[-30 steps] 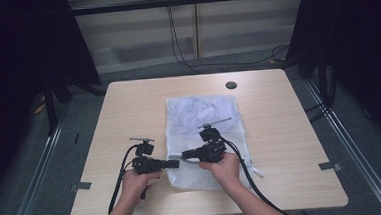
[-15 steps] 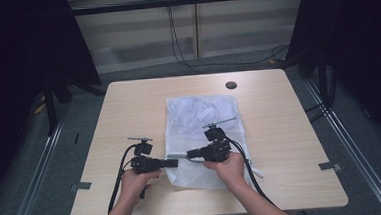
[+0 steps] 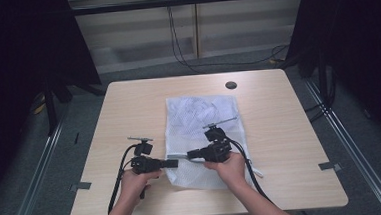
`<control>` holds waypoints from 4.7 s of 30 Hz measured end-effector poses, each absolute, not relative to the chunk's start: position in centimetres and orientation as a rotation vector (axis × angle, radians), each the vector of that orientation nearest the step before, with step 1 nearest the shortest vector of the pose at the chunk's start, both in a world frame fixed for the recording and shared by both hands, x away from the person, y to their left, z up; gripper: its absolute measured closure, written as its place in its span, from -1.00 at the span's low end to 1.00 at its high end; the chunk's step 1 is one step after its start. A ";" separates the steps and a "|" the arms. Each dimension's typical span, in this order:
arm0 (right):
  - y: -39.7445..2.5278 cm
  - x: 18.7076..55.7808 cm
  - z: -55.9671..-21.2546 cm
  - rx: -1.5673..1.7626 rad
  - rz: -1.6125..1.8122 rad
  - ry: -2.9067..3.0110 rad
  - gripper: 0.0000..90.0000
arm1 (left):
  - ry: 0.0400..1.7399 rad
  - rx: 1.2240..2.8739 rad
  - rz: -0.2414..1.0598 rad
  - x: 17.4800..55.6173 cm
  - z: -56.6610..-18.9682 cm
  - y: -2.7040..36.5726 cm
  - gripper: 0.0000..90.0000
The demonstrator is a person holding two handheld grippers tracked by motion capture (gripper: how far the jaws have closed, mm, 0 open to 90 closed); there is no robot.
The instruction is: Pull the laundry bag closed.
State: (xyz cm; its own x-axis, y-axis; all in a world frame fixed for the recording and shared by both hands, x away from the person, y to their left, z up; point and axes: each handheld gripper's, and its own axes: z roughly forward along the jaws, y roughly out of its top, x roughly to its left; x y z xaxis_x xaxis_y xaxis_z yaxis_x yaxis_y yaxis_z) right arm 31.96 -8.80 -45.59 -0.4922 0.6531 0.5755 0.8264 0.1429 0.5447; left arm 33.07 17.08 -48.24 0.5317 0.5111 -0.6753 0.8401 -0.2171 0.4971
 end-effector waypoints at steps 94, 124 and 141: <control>-12.5 31.7 -45.4 -1.510 -1.267 -2.227 0.94 | 1.128 1.858 -0.485 33.3 -48.2 17.8 1.00; -13.7 31.4 -45.4 -1.528 -1.279 -2.225 0.94 | 1.129 1.849 -0.466 33.2 -47.8 17.7 1.00; -13.9 31.4 -45.4 -1.519 -1.291 -2.210 0.94 | 1.129 1.847 -0.470 33.2 -47.8 17.7 1.00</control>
State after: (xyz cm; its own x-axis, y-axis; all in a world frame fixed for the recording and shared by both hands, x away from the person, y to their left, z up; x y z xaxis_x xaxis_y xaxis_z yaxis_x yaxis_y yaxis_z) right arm 31.37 -13.89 -45.42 -0.4690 0.6814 0.5619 0.8241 0.1088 0.5559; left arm 33.20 17.75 -47.76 0.5118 0.5108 -0.6908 0.8501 -0.1850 0.4930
